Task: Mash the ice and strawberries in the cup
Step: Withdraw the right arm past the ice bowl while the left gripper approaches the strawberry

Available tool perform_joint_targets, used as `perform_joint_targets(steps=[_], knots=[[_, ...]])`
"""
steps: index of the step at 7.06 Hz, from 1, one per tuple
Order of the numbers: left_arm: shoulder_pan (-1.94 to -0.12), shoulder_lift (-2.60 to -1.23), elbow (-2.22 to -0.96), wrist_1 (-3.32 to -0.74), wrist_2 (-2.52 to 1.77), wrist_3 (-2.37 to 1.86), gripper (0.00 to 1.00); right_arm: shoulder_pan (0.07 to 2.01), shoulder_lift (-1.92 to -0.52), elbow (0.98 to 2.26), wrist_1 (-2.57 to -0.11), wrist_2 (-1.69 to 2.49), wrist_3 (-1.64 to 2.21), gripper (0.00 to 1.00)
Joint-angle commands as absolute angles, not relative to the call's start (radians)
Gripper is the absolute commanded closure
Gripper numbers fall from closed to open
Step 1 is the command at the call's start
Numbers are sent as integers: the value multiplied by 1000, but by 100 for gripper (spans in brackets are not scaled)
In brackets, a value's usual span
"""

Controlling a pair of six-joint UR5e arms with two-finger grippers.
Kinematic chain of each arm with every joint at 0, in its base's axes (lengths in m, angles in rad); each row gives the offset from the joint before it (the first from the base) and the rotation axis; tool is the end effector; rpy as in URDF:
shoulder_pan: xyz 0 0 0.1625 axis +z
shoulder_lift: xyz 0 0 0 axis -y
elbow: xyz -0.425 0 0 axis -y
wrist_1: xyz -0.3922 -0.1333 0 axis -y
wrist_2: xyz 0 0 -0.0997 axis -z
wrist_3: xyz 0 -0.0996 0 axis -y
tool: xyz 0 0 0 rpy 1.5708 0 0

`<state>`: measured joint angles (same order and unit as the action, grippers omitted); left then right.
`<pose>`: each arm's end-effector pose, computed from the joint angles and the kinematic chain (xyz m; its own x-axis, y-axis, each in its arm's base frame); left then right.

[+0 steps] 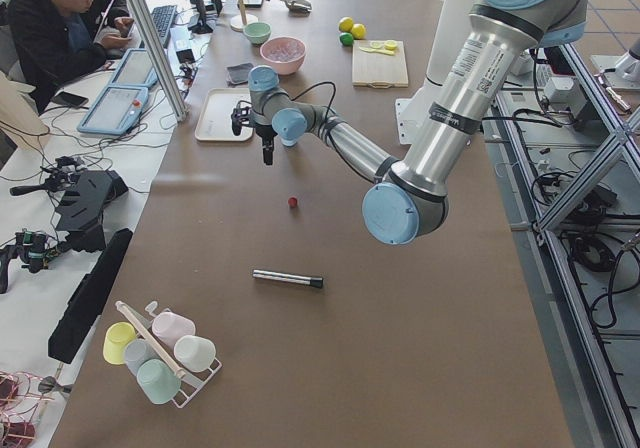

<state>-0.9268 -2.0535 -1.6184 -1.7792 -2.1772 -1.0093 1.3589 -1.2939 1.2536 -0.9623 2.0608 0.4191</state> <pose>0.3377 -0.5773 0.3339 0.6029 -0.0744 -0.7943 0.1248 0.9922 0.0019 -0.0500 -0.6433 0.6075 0.8114 -0.0603 0.5813 -0.1674 0.9290 0.3301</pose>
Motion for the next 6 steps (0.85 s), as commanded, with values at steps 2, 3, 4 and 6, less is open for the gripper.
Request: perform_joint_targets(steps=[2,3,4,6], knots=[[-1061,-2007,-1612,-1773,-2255,-930,1,1439,-1421,1453,-1000,2223,452,0],[-1069,-1965,-1611,-1775,-2247,-930,1,1439,-1481,1539,-1009,2276,509,0],[-1069,-1901,-1611,-1784,-2246,-931,1,1437,-1527,1564,-1008,2320,505,0],[-1049,-1885,-1611,-1775,-2253,-948,1,1442,-1551,1530,-1028,2368,467,0]])
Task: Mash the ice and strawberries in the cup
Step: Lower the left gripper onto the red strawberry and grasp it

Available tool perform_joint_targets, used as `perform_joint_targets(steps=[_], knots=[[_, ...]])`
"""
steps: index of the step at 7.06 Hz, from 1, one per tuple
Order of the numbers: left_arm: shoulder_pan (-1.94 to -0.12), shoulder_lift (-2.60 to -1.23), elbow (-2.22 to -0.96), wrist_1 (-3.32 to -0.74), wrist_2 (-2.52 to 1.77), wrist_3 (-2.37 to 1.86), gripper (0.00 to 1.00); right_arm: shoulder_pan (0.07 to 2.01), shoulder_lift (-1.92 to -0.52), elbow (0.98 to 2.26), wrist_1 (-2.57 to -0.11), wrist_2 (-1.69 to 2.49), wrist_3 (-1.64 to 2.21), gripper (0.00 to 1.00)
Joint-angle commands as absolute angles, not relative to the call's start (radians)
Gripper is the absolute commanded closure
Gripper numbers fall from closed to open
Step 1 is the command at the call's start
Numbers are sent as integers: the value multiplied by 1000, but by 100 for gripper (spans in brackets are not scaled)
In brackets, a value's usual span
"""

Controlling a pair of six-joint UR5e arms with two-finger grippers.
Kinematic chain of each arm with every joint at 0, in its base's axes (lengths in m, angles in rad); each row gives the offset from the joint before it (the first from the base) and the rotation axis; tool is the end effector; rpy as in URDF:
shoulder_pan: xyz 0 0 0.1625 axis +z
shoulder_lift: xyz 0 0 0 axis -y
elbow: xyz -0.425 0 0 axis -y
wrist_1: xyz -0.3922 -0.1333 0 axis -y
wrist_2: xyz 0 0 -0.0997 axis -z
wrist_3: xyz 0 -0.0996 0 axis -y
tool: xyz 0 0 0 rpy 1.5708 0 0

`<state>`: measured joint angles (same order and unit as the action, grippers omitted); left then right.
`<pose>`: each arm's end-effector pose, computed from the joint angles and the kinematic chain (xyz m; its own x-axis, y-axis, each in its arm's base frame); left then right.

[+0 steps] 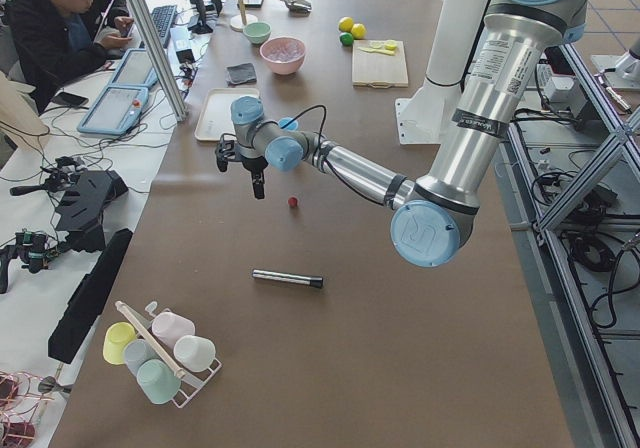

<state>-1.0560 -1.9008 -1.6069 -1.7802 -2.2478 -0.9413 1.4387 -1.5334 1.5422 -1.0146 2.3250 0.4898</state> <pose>0.2484 -0.5831 0.4350 0.6345 -0.1896 -0.7494 0.1695 0.9800 -0.1044 -0.0054 -0.5351 0.5917 0.6473 -0.0115 0.7622 -0.2190 0.9549 0.2004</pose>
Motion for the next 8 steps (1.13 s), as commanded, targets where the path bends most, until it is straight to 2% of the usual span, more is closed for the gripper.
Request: perform_joint_targets(steps=[1,8], knots=[[-1040,-1890,-1615,-1781,-2255,-946,1,1465,-1584,1508,-1043,2384,412,0],[-847,-1882,-1601,-1858,-2066,-943,1,1503,-1658,1492,-1077,2368,172,0]])
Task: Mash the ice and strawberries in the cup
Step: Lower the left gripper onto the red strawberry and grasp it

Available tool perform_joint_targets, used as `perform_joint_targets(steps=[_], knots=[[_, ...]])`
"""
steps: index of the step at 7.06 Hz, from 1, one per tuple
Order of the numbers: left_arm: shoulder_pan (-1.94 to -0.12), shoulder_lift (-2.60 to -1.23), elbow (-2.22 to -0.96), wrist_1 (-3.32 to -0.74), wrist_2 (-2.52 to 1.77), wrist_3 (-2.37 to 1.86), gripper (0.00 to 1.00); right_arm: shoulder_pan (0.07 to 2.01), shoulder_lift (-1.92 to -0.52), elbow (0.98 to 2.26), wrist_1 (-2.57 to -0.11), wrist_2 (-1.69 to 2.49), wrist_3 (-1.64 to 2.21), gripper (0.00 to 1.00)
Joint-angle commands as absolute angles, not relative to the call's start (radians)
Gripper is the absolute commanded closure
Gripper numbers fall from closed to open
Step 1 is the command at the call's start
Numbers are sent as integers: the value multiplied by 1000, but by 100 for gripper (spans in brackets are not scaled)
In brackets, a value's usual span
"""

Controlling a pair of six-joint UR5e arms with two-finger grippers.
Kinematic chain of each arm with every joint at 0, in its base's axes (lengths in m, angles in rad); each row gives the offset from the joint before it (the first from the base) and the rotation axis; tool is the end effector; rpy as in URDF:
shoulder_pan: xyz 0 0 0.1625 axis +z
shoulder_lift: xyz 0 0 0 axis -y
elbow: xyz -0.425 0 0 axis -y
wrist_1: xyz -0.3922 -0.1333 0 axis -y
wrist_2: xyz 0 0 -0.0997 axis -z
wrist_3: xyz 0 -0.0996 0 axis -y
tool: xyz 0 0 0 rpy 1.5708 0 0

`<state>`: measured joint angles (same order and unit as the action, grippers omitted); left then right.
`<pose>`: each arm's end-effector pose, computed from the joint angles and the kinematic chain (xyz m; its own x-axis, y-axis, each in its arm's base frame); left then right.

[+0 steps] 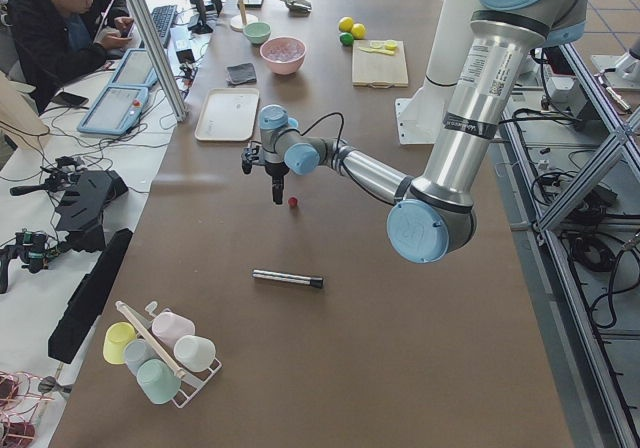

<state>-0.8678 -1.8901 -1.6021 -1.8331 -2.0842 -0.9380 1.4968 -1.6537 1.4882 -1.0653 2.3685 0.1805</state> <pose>0.3450 -0.5376 0.4449 0.7114 -0.0427 -0.7015 0.0758 0.9970 0.0162 0.0272 -0.4721 0.6830 0.6803 -0.1162 0.7237 -0.0533 0.9769 0.2069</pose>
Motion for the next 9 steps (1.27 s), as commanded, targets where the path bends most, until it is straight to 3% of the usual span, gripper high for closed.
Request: perform_joint_targets(steps=[1,2,4,6,8,9], knots=[[-839,-1875,-1595,-1859,-2065,-939,1,1509,-1658,1494,-1077,2370,170,0],[-839,-1864,-1595,-1861,-2065,-942,1,1511,-1658,1494,-1077,2367,170,0],[-815,-1867,-1595,-1884,-2037,-989,14,1526,-1654,1494,-1077,2365,170,0],[-784,-1865,-1588,-1910,-2023,-1022,75,1529,-1648,1494,-1078,2361,170,0],[-784,-1864,-1585,-1911,-2023,-993,85,1539,-1646,1494,-1078,2361,169,0],[-787,-1865,-1586,-1911,-2025,-988,100,1540,-1646,1494,-1078,2361,170,0]])
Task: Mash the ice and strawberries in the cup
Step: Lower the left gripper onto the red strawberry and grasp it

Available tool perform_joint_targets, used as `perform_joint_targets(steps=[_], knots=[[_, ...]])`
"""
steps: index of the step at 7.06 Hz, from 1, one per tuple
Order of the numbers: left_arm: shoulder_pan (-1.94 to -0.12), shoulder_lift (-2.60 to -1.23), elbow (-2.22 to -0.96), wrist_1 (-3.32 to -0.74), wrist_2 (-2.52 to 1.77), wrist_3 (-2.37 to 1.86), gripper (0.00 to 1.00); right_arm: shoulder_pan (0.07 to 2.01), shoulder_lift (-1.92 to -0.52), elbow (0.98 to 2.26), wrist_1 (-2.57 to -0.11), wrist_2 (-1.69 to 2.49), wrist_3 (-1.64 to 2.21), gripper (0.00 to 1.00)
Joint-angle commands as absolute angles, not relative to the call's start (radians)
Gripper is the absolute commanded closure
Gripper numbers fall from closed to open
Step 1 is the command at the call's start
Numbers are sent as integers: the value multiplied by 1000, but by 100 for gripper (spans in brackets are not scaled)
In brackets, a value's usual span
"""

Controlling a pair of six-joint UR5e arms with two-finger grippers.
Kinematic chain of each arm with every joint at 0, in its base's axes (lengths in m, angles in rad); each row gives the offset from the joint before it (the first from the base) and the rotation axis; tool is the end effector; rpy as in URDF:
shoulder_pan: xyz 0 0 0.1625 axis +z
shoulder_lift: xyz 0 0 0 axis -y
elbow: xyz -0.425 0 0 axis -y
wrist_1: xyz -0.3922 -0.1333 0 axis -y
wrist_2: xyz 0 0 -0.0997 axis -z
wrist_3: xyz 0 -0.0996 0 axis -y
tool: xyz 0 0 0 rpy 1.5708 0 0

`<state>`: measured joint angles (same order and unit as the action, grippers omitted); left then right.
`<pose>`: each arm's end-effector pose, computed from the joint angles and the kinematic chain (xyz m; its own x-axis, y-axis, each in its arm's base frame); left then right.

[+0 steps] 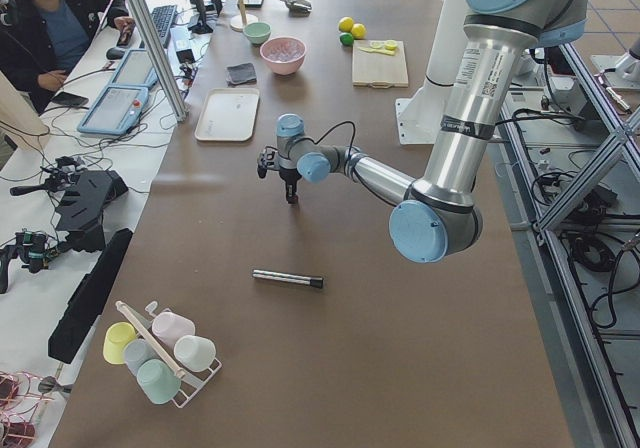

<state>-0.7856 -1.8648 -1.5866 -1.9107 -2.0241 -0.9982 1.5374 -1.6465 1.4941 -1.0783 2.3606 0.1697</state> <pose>0.3821 -0.5091 0.4607 0.7162 -0.0274 -0.6974 0.0720 0.9968 0.0347 0.0467 -0.4747 0.6787 0.6910 -0.0974 0.7163 -0.0865 0.9726 0.2157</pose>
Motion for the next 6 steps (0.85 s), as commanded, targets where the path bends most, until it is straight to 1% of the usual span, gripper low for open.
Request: perform_joint_targets(steps=[1,2,3,5,6], knots=[[-795,-1879,-1598,-1908,-2029,-989,100,1542,-1646,1494,-1080,2361,169,0],[-801,-1890,-1630,-1899,-2026,-992,100,1548,-1646,1496,-1080,2359,169,0],[-811,-1955,-1632,-1870,-2028,-1000,100,1549,-1649,1497,-1078,2359,169,0],[-804,-2180,-1629,-1676,-2025,-1119,100,1548,-1652,1499,-1078,2359,169,0],[-798,-2206,-1631,-1678,-2025,-1132,100,1549,-1652,1500,-1078,2359,169,0]])
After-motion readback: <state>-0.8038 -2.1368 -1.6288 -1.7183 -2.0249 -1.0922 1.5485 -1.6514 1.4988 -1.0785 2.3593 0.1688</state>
